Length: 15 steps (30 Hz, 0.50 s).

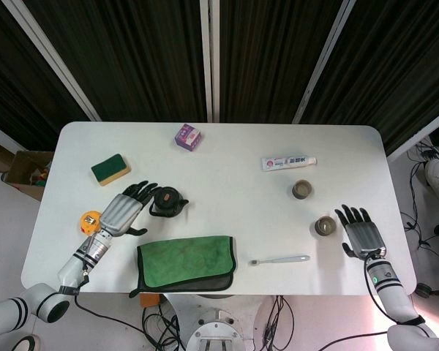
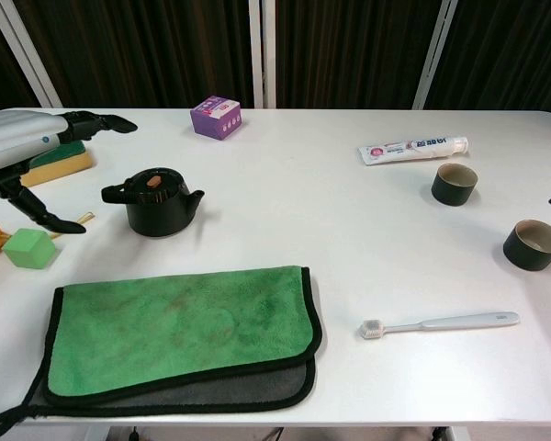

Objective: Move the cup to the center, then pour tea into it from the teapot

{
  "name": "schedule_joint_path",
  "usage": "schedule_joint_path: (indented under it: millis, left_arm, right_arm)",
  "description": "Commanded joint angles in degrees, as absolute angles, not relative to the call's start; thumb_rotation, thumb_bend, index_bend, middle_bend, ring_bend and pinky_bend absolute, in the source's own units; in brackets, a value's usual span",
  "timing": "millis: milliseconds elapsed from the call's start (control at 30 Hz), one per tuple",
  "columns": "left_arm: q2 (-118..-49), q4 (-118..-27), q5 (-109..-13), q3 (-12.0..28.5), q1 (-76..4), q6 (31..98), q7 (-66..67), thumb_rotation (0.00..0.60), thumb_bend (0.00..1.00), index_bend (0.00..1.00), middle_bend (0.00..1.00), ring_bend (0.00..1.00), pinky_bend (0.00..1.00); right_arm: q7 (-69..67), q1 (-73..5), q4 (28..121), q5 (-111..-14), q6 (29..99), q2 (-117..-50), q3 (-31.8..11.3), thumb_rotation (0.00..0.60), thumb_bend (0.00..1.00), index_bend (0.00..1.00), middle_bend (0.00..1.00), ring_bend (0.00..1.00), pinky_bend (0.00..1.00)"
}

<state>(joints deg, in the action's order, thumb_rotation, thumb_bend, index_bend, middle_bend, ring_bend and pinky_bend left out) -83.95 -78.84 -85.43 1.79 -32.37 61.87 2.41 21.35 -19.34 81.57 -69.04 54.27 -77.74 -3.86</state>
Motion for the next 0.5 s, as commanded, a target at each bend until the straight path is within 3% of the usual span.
schedule_joint_path:
  millis: [33, 500]
  left_arm:
    - [-84.0, -78.8, -85.4, 1.8, -32.5, 61.7, 3.3, 0.6, 0.1, 0.05, 0.07, 0.01, 0.15]
    - [-83.7, -79.1, -85.0, 2.1, -32.9, 61.4, 3.8, 0.6, 0.1, 0.05, 0.07, 0.01, 0.15]
  right_arm:
    - [22.9, -21.0, 80.6, -67.7, 52.7, -79.1, -4.1, 0.6, 0.33, 0.0, 0.03, 0.0, 0.0]
    - [22.4, -24.0, 76.2, -65.2, 50.9, -84.4, -4.2, 0.6, 0.32, 0.0, 0.04, 0.0, 0.0]
